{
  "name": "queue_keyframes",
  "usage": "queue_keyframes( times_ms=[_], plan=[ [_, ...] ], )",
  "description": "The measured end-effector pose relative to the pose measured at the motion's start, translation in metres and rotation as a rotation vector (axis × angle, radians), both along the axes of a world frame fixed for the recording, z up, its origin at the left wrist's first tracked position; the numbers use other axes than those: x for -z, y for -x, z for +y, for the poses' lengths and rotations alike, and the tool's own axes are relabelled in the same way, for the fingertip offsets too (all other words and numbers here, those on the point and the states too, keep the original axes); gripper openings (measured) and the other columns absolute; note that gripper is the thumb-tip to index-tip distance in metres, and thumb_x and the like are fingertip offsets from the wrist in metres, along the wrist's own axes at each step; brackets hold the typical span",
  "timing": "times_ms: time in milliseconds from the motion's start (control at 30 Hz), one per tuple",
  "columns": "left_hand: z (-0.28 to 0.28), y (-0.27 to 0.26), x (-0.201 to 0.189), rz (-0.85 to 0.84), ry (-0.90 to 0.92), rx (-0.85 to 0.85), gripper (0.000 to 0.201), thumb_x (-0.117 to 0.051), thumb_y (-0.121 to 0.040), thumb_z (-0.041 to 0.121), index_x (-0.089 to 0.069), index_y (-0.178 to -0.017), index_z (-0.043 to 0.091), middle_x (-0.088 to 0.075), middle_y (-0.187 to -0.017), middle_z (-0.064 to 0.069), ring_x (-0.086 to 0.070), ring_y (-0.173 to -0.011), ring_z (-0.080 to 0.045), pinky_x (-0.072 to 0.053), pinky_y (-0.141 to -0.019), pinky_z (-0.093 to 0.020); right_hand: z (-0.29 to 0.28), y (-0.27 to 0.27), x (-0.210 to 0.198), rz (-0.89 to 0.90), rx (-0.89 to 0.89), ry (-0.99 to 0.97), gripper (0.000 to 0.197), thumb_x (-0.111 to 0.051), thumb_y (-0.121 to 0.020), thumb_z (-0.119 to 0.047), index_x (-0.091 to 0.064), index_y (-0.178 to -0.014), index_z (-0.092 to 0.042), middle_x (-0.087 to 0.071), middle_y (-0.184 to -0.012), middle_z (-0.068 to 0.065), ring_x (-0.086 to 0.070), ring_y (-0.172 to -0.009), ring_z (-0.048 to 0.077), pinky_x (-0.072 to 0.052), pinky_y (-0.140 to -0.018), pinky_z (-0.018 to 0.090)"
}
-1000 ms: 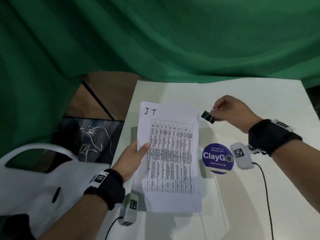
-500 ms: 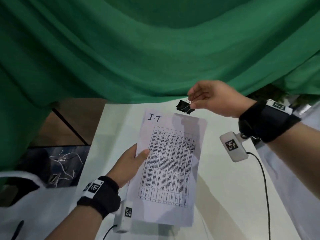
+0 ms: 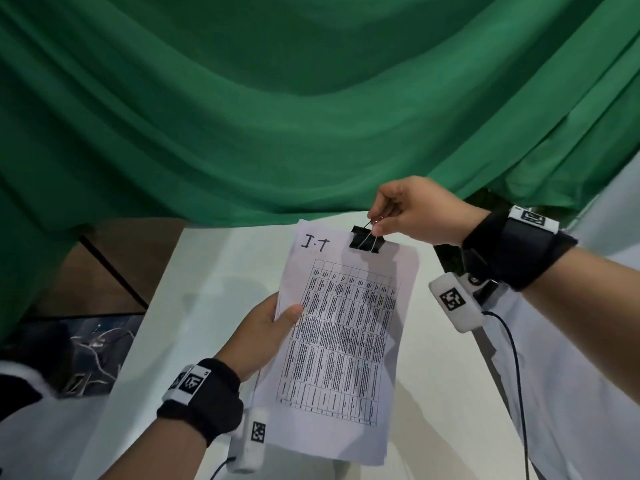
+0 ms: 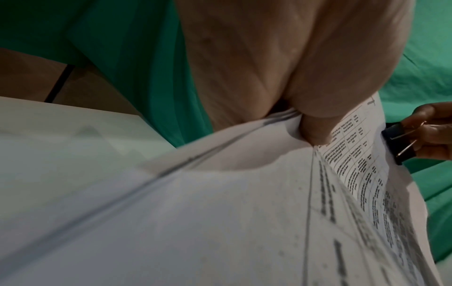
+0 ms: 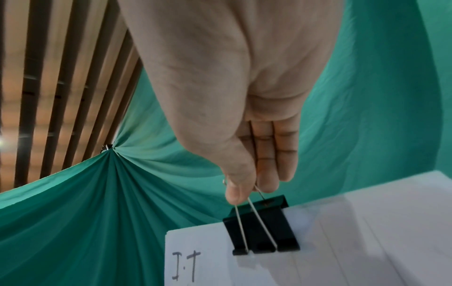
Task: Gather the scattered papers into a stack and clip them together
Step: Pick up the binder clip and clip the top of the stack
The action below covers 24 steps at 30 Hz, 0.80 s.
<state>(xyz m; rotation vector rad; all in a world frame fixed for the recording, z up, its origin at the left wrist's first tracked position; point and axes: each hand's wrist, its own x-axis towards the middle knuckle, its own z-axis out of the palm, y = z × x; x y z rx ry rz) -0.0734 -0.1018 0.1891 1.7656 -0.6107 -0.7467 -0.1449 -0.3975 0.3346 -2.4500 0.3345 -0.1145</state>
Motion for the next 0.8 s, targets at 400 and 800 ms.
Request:
queue_keyframes(
  times_ms=[400,800],
  plan=[
    [-0.007,0.013,0.001,0.048,0.020,-0.041,0.028,-0.053,-0.109,0.029,-0.063,-0.134,0.038,-0.073,-0.130,0.022,-0.067,-0.123,0.001,-0.050,-0.106,-0.025,-0.008,0.004,0.008,0.170,-0.096,-0.131,0.037,-0.083,-0.089,-0.027,-0.066,-0.120,-0.017,-0.075,-0.115,0.003,-0.071,-0.112,0.023,-0.056,-0.097,0.028],
    [0.001,-0.031,0.033,0.089,0.109,-0.198,0.034,-0.052,-0.110,0.028,-0.058,-0.143,0.031,-0.069,-0.139,0.016,-0.062,-0.132,-0.004,-0.044,-0.113,-0.029,0.024,0.017,0.120,0.121,0.282,-0.515,0.112,-0.086,-0.086,-0.035,-0.007,-0.165,-0.041,-0.038,-0.162,0.016,-0.056,-0.134,0.035,-0.050,-0.108,0.049]
  ],
)
